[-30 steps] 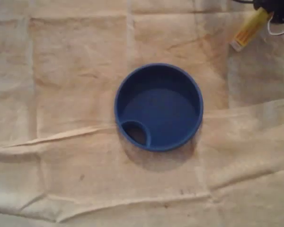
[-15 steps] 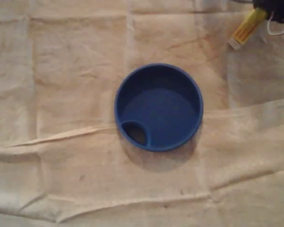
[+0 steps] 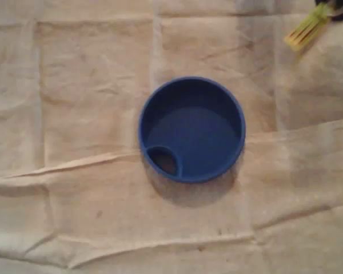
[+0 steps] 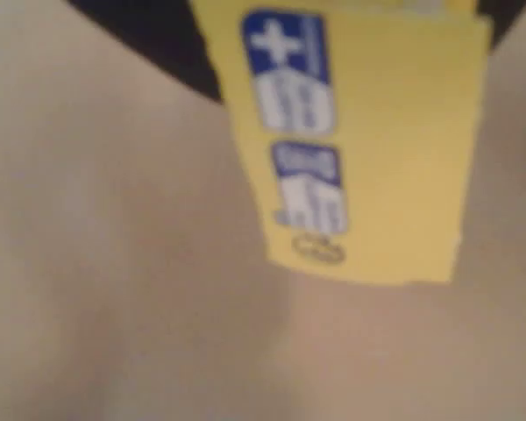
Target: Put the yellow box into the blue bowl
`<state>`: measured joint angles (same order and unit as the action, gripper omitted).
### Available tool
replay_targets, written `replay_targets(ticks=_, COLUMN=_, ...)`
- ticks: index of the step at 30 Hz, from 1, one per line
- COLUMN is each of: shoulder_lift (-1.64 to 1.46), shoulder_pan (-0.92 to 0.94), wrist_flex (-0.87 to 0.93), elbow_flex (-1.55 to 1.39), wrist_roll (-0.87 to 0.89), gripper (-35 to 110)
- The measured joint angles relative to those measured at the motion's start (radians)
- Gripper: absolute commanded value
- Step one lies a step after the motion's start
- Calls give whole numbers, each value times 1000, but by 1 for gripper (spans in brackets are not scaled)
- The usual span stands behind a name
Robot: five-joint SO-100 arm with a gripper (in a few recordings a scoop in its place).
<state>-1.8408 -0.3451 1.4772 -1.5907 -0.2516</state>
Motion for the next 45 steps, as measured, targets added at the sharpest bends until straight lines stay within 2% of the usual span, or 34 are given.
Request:
replay_targets(ticks=10, shoulder_lift=276, shoulder_pan=272, wrist_flex=9, elbow_flex=350, wrist_roll=2, gripper=0)
replay_targets(ticks=19, shoulder_lift=543, shoulder_pan=407, wrist_flex=9, elbow_flex=615, wrist_roll=2, gripper=0)
replay_targets(ticks=38, shoulder_lift=864, shoulder_pan=532, wrist_flex=9, elbow_flex=927, wrist_roll=2, gripper=0)
replay_targets(ticks=45, shoulder_lift=885, shoulder_pan=525, wrist_flex=9, elbow_flex=931, wrist_roll=2, gripper=12)
